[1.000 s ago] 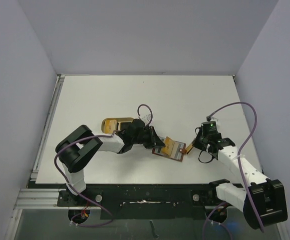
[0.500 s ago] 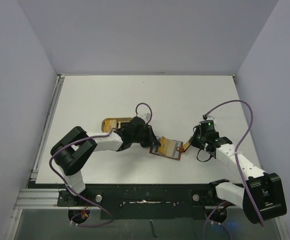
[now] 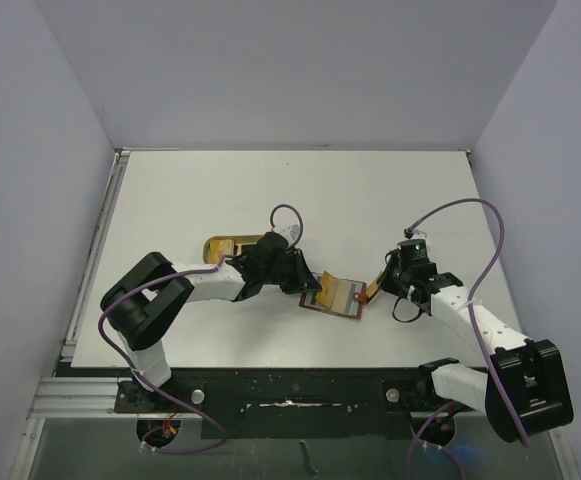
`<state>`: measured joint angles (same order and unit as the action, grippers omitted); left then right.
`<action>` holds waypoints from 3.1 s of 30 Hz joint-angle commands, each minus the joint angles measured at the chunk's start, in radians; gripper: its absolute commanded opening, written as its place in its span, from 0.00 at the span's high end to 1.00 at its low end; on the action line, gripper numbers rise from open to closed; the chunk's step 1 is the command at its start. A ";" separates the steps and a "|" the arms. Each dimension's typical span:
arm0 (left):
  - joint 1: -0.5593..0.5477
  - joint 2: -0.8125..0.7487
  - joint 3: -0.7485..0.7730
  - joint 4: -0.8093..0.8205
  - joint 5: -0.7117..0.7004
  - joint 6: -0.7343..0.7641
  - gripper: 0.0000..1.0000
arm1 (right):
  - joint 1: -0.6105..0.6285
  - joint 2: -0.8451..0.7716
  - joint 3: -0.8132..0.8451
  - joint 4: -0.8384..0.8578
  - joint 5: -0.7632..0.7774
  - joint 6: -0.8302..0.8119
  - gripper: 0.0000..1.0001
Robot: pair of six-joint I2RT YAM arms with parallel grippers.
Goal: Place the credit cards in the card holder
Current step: Insert the credit card into the card holder.
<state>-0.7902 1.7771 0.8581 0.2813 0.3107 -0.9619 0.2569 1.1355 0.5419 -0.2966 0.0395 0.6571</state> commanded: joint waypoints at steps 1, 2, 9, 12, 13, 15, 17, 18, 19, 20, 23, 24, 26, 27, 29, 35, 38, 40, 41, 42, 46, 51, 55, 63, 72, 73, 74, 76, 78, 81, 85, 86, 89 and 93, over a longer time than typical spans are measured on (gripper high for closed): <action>0.005 -0.012 -0.001 0.089 0.048 -0.002 1.00 | 0.008 0.019 -0.014 -0.003 0.017 -0.030 1.00; 0.005 -0.012 -0.002 0.094 0.051 0.001 1.00 | 0.009 0.020 -0.014 -0.003 0.017 -0.030 1.00; 0.006 -0.005 -0.006 0.077 0.053 0.022 1.00 | 0.009 0.023 -0.014 0.000 0.017 -0.030 1.00; 0.007 -0.004 -0.010 0.063 0.043 0.034 1.00 | 0.010 0.025 -0.016 -0.001 0.017 -0.030 0.99; 0.008 -0.004 -0.009 0.060 0.040 0.041 1.00 | 0.011 0.026 -0.016 -0.001 0.017 -0.030 0.99; 0.011 -0.005 -0.006 0.047 0.036 0.051 1.00 | 0.011 0.025 -0.017 0.001 0.017 -0.030 0.99; 0.012 -0.005 0.000 0.031 0.032 0.062 1.00 | 0.011 0.025 -0.017 0.001 0.016 -0.031 0.99; 0.012 -0.006 -0.001 0.026 0.030 0.067 1.00 | 0.010 0.024 -0.017 0.001 0.016 -0.031 0.99; 0.012 -0.007 -0.001 0.027 0.030 0.071 1.00 | 0.010 0.025 -0.017 0.001 0.016 -0.031 0.99; 0.013 -0.005 0.001 0.027 0.031 0.073 1.00 | 0.010 0.025 -0.017 0.001 0.016 -0.031 0.99; 0.014 0.009 0.003 0.037 0.050 0.074 1.00 | 0.011 0.028 -0.017 0.003 0.014 -0.030 0.99; 0.014 0.014 0.003 0.041 0.053 0.073 1.00 | 0.010 0.028 -0.017 0.004 0.014 -0.031 0.99; 0.014 0.023 0.000 0.053 0.063 0.072 1.00 | 0.012 0.029 -0.019 0.004 0.013 -0.031 0.99; 0.014 0.027 -0.001 0.060 0.066 0.069 1.00 | 0.012 0.030 -0.019 0.005 0.013 -0.031 0.99; 0.014 0.033 -0.004 0.064 0.066 0.066 1.00 | 0.013 0.031 -0.019 0.006 0.013 -0.031 0.99; 0.013 0.046 -0.003 0.061 0.050 0.055 1.00 | 0.020 0.033 -0.026 0.010 0.013 -0.026 0.99; 0.011 0.055 0.001 0.064 0.044 0.038 1.00 | 0.022 0.034 -0.035 0.015 0.012 -0.022 0.99; 0.008 0.064 0.007 0.067 0.044 0.021 1.00 | 0.023 0.033 -0.037 0.016 0.011 -0.021 0.99; 0.006 0.071 0.011 0.064 0.045 0.011 1.00 | 0.023 0.035 -0.037 0.017 0.011 -0.019 0.99; 0.004 0.076 0.017 0.057 0.045 0.000 1.00 | 0.023 0.036 -0.037 0.017 0.011 -0.018 0.99; -0.008 0.088 0.032 0.043 0.039 -0.019 1.00 | 0.030 0.035 -0.036 0.017 0.012 -0.014 0.99; -0.019 0.089 0.042 0.048 0.041 -0.038 1.00 | 0.036 0.042 -0.042 0.019 0.016 -0.010 0.99; -0.021 0.084 0.049 0.030 0.025 -0.034 1.00 | 0.035 0.051 -0.002 -0.062 0.062 -0.009 0.99; -0.021 0.084 0.059 0.001 0.005 -0.021 1.00 | 0.064 -0.064 0.116 -0.254 0.191 -0.015 0.99; -0.029 0.077 0.065 0.009 0.011 -0.040 1.00 | 0.110 -0.060 0.074 -0.225 0.193 0.013 0.99; -0.028 0.080 0.064 0.012 0.011 -0.043 1.00 | 0.114 -0.056 0.064 -0.208 0.185 0.014 0.99; -0.029 0.082 0.062 0.016 0.014 -0.049 1.00 | 0.118 -0.051 0.054 -0.183 0.176 0.019 0.99; -0.031 0.087 0.056 0.034 0.019 -0.062 1.00 | 0.127 -0.043 0.037 -0.154 0.162 0.030 0.99; -0.034 0.090 0.046 0.057 0.023 -0.083 1.00 | 0.136 -0.036 0.024 -0.136 0.155 0.041 1.00; -0.042 0.095 0.041 0.074 0.018 -0.103 1.00 | 0.144 -0.026 0.015 -0.127 0.152 0.047 1.00; -0.050 0.106 0.046 0.088 0.014 -0.121 1.00 | 0.147 -0.022 0.008 -0.125 0.154 0.053 1.00; -0.052 0.108 0.046 0.094 0.012 -0.127 1.00 | 0.148 -0.023 0.005 -0.124 0.154 0.054 1.00; -0.052 0.115 0.052 0.096 0.008 -0.135 1.00 | 0.151 -0.025 0.002 -0.123 0.153 0.058 1.00; -0.053 0.115 0.050 0.096 0.004 -0.140 1.00 | 0.152 -0.025 0.001 -0.124 0.155 0.059 1.00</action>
<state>-0.8371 1.8835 0.8875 0.3412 0.3340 -1.0931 0.3946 1.0950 0.5755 -0.3824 0.2024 0.6987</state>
